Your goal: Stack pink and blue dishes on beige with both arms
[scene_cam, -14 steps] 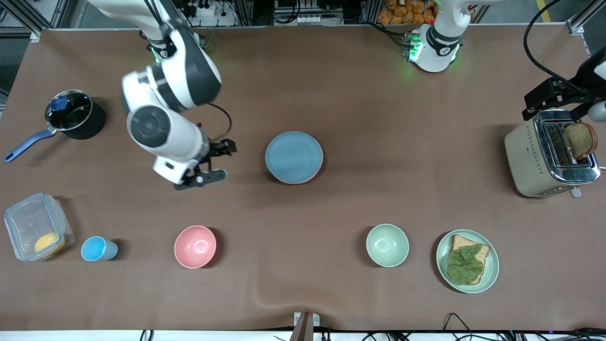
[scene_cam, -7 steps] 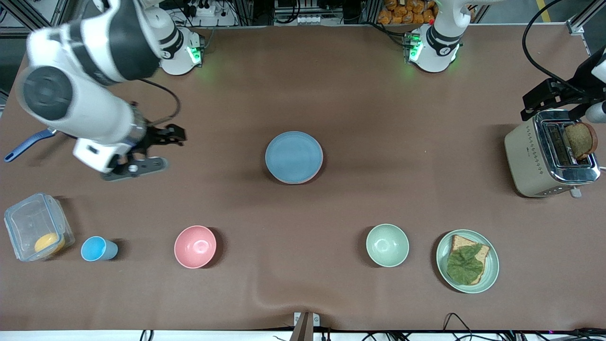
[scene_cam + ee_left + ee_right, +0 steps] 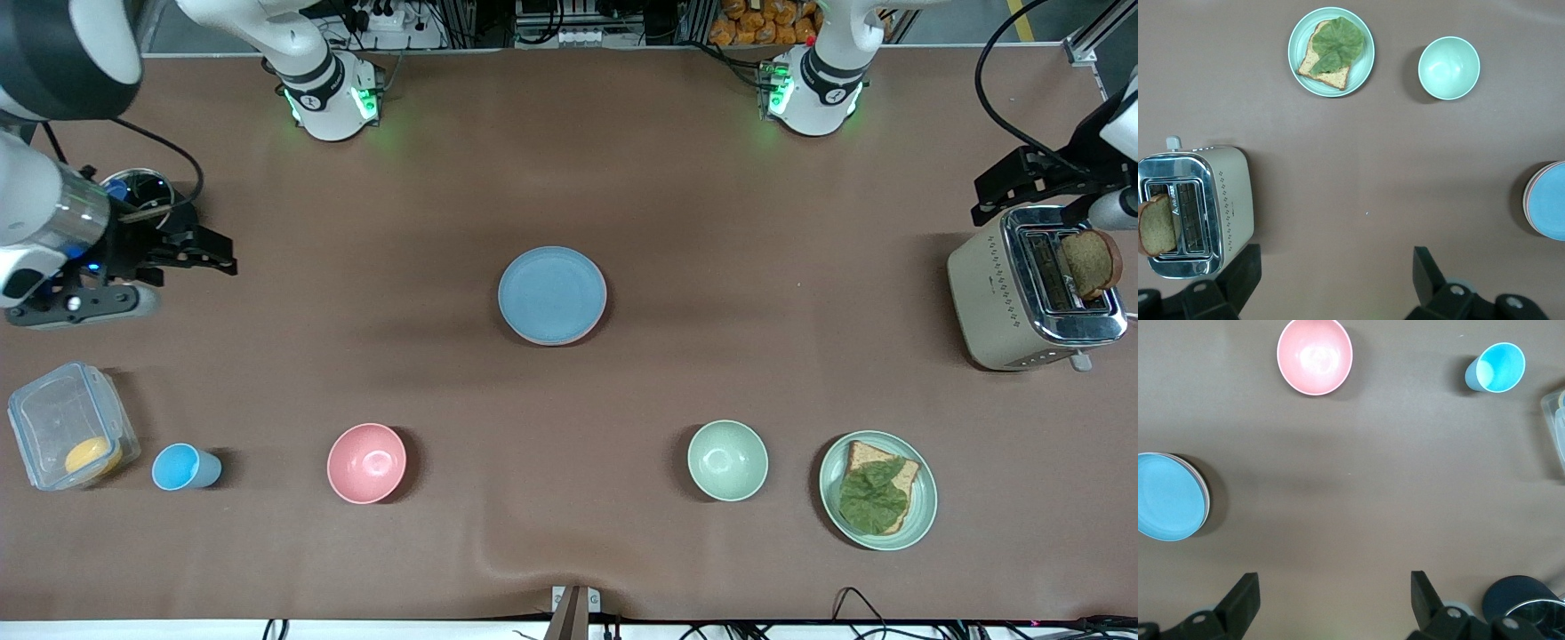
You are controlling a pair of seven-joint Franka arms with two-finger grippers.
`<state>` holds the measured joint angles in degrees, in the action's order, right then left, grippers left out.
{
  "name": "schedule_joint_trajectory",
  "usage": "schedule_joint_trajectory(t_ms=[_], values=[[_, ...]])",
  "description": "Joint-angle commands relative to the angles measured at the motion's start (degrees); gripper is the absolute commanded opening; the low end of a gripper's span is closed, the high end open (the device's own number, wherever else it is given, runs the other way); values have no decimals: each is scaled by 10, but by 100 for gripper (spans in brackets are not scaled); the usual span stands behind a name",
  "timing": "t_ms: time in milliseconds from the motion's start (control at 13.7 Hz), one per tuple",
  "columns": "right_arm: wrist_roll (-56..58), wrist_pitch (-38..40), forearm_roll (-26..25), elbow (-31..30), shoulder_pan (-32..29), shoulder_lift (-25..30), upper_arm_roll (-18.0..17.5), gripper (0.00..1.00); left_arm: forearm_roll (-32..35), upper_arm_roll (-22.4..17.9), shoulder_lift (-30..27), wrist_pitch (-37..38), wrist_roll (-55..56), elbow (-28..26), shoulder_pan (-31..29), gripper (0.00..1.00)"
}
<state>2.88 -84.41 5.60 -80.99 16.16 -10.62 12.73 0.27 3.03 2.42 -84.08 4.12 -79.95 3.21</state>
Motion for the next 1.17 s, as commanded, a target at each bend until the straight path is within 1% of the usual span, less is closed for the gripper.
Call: schedule_joint_trajectory(t_ms=[0,146,219,292,438,658,1023,1096], values=[[-3,-4,-23,-15,-80,38,-75,100,10,3,-3,7,3,1,3,100],[-3,-38,-31,-30,-139,73,-123,100,10,2,-3,7,-1,2,0,100],[-1,-39,-31,-55,-170,88,-137,100,10,2,-3,7,-1,2,-1,100],[0,-50,-31,-101,-191,119,-141,100,10,2,-4,7,-1,2,-2,100],[1,-113,-33,-175,-200,164,-145,100,10,1,-4,7,-4,3,-5,100],[48,-123,-38,-185,-219,162,-144,100,10,1,-4,7,-3,3,-6,100],[42,-118,-38,-182,-196,155,-123,100,9,2,-4,7,0,4,-3,100],[43,-117,-38,-181,-194,152,-112,100,9,2,-4,7,1,4,-3,100]])
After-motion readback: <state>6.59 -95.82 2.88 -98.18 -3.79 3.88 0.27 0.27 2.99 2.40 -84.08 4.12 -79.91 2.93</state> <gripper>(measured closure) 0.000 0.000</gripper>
